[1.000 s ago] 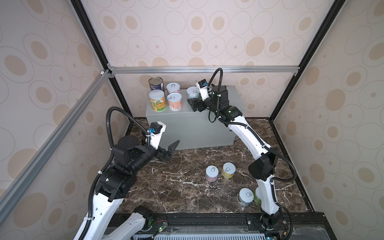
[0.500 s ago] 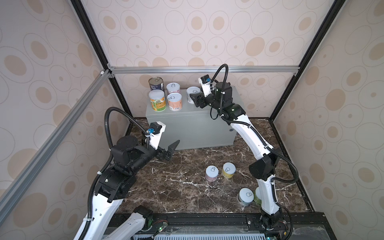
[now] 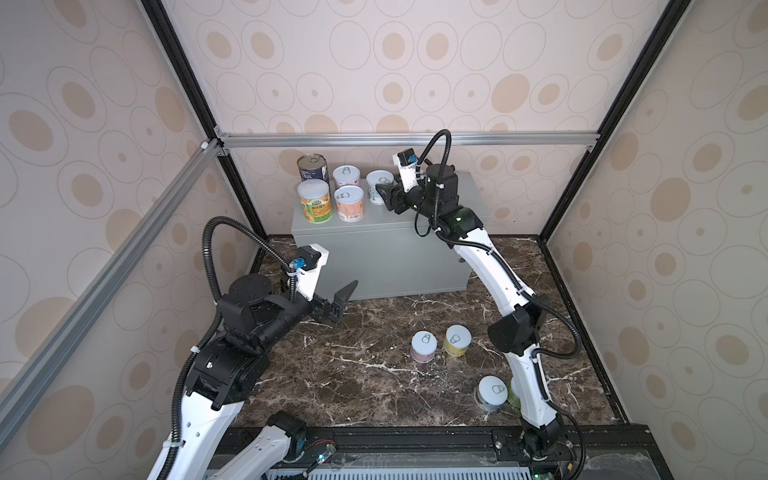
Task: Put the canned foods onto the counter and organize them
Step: 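Lower the light-blue can onto the cabinet top beside the pink can with the right gripper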
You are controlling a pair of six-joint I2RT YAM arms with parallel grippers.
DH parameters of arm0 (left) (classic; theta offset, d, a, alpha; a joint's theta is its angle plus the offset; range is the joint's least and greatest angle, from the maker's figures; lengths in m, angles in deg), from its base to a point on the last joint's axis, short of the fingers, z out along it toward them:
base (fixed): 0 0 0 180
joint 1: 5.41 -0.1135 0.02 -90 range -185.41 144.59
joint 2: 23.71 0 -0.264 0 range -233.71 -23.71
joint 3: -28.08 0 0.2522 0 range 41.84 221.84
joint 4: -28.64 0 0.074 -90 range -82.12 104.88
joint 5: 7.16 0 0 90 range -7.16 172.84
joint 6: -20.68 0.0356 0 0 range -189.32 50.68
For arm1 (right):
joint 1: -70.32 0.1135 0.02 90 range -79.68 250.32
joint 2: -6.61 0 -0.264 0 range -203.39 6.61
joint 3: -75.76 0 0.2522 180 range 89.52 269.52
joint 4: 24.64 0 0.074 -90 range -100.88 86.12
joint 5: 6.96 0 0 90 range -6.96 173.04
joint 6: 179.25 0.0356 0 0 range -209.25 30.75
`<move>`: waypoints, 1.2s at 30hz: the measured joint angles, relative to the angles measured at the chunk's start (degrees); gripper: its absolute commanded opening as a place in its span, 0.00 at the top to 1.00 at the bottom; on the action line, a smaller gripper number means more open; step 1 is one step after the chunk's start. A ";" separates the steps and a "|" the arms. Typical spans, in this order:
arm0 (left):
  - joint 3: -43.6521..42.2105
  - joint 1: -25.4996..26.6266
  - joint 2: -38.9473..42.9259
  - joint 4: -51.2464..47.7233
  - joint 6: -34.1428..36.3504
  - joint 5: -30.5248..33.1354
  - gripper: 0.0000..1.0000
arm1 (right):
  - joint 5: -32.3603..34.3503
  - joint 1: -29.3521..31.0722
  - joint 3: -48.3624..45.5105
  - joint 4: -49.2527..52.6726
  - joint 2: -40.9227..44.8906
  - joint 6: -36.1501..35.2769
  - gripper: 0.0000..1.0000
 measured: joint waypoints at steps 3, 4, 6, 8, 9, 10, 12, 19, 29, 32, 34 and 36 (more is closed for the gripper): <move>0.00 0.00 0.02 0.02 0.00 0.02 0.02 | -0.02 0.00 0.37 -0.09 -1.18 0.50 0.33; 0.00 0.00 0.00 0.02 0.00 0.02 0.02 | 0.00 0.00 0.72 -0.09 -1.79 0.68 0.33; 0.00 0.00 0.00 0.00 0.00 0.02 0.02 | 0.02 0.00 1.64 -0.04 -3.13 0.98 0.32; 0.00 0.00 0.00 0.00 0.00 0.04 0.02 | 0.22 0.00 2.40 0.00 -4.35 1.20 0.32; 0.00 0.00 0.00 0.00 0.00 0.04 0.02 | 0.28 0.00 2.62 -0.02 -4.83 1.22 0.31; 0.00 0.00 -0.02 0.00 0.00 0.07 0.02 | 0.46 0.00 2.91 -0.55 -5.11 1.25 0.31; 0.00 0.00 -0.11 0.00 0.00 0.20 0.02 | 0.85 0.00 3.02 -0.52 -5.14 1.60 0.29; 0.00 0.00 -0.74 0.00 0.00 0.28 0.02 | 1.49 0.00 3.02 -0.85 -5.20 2.69 0.22; 0.00 0.00 -0.87 0.00 0.00 0.39 0.02 | 1.84 0.00 4.50 -1.60 -6.38 3.04 0.16; 0.00 0.00 -0.87 0.00 0.00 0.39 0.02 | 2.12 0.00 4.66 -1.62 -6.49 3.23 0.16; 0.00 0.00 -0.87 0.00 0.00 0.39 0.02 | 2.27 0.00 4.70 -1.62 -6.51 3.23 0.16; 0.00 0.00 -0.87 0.00 0.00 0.39 0.02 | 2.56 0.00 4.72 -1.62 -6.51 3.32 0.16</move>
